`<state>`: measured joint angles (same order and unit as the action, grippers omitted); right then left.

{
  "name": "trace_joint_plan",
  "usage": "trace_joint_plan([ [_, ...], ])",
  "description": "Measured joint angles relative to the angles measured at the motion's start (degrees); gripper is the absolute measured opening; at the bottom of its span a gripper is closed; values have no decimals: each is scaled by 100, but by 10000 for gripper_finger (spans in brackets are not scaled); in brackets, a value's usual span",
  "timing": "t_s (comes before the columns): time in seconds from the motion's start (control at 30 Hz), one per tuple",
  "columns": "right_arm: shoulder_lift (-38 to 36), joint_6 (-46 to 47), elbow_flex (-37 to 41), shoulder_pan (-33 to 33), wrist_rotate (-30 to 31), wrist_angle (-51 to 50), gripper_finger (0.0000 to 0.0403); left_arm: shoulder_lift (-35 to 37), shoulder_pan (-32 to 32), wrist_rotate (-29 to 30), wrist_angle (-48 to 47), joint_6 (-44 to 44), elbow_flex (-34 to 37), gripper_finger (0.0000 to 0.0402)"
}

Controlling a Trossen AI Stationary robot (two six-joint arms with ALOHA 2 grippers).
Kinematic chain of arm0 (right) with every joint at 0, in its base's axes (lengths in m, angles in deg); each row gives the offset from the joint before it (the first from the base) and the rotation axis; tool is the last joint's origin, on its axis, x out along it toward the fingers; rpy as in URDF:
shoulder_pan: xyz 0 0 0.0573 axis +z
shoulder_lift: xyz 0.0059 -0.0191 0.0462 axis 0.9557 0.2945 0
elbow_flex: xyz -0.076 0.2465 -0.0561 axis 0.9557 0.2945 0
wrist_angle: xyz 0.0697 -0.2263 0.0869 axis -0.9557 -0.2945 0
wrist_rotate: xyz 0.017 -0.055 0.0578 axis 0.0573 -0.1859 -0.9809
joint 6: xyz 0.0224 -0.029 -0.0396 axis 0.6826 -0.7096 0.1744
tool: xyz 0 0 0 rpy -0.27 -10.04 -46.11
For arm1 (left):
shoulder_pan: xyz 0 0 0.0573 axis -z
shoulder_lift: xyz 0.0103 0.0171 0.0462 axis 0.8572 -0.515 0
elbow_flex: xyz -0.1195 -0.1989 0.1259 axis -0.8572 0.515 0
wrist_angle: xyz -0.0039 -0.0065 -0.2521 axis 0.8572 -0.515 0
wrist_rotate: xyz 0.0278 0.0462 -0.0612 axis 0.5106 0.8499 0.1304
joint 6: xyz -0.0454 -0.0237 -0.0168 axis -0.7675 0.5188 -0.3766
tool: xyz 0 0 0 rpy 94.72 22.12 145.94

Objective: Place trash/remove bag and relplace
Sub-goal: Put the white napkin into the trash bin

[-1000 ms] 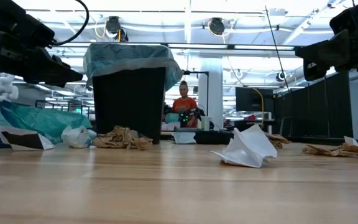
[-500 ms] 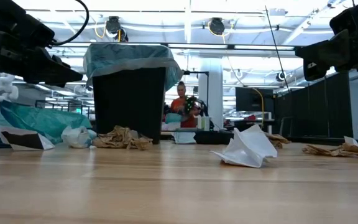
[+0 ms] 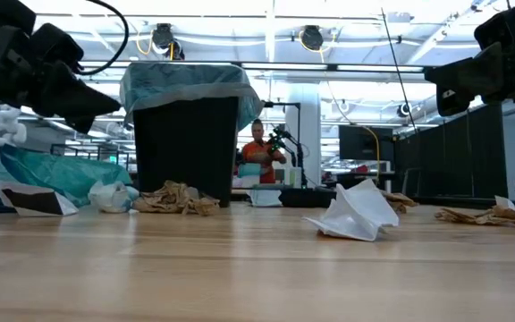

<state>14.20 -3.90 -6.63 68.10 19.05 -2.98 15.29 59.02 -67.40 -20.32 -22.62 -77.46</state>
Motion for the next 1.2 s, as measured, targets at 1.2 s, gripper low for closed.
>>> trace_joint_plan([
  [1.2, 0, -1, 0, -2, -4, 0, 0, -1366, 905, 839, -1242, -499, -1566, 2],
])
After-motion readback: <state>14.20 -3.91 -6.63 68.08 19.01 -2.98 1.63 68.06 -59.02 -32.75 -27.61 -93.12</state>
